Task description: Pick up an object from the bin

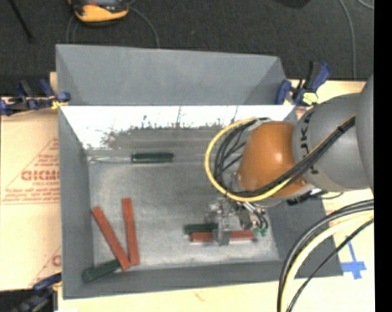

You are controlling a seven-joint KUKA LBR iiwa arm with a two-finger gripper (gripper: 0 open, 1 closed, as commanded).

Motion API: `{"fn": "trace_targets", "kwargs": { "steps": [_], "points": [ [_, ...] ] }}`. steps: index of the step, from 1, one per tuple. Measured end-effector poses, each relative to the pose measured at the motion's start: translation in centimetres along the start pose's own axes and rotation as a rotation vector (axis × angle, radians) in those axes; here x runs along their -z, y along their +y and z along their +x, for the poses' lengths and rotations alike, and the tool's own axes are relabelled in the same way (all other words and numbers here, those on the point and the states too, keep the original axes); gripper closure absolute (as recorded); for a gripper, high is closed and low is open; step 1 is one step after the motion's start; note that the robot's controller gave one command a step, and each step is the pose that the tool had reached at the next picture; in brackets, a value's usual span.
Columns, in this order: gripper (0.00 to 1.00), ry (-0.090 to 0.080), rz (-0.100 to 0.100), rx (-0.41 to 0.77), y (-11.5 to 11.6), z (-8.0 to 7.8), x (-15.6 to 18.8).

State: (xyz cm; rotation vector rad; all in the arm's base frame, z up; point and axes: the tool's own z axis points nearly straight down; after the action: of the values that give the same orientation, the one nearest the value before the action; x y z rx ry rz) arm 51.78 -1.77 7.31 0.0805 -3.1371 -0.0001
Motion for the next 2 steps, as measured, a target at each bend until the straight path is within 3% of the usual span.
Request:
{"fn": "trace_targets", "kwargs": {
  "steps": [1, 2],
  "points": [
    [1.0, 0.0, 0.0, 0.0, 0.0, 0.0, 0.0],
    [1.0, -0.006, 0.0, 0.055, 6.6, -0.2, 7.6]
  ]
}}
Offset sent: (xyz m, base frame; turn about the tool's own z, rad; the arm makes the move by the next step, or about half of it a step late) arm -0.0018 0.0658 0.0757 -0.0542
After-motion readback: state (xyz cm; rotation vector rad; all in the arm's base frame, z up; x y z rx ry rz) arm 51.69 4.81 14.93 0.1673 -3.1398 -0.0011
